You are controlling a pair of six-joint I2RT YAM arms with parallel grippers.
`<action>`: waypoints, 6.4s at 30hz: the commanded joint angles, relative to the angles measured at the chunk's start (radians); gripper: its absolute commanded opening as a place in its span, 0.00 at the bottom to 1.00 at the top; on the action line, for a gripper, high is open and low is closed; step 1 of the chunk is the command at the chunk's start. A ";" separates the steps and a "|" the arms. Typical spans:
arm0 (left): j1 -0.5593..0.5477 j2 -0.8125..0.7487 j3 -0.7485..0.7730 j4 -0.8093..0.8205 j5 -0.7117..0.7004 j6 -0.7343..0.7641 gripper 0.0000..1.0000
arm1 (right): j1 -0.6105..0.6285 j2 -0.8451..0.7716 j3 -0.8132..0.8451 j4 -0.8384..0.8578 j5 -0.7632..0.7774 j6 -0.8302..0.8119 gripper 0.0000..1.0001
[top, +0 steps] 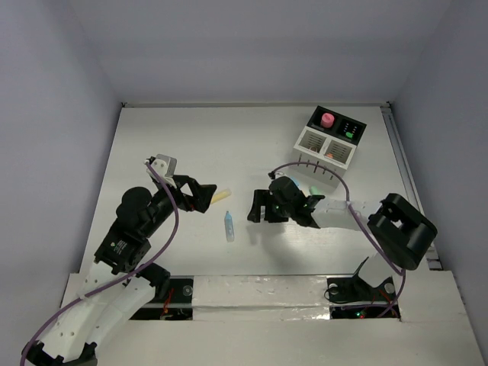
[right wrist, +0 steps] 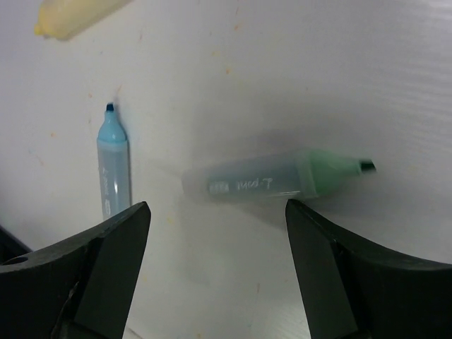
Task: Sort the stationery into containers
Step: Pick up the pen from the center of the board, then close the pen cap on the pen.
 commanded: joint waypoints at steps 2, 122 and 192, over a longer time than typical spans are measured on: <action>0.004 0.002 0.019 0.026 -0.002 -0.001 0.99 | -0.031 0.064 0.072 -0.035 0.094 -0.047 0.84; 0.013 0.091 -0.004 0.142 0.373 -0.029 0.00 | 0.080 -0.563 0.236 -0.489 0.379 -0.145 0.35; 0.013 -0.001 -0.022 0.199 0.567 -0.039 0.00 | -0.476 0.133 0.294 -0.502 0.118 -0.452 0.46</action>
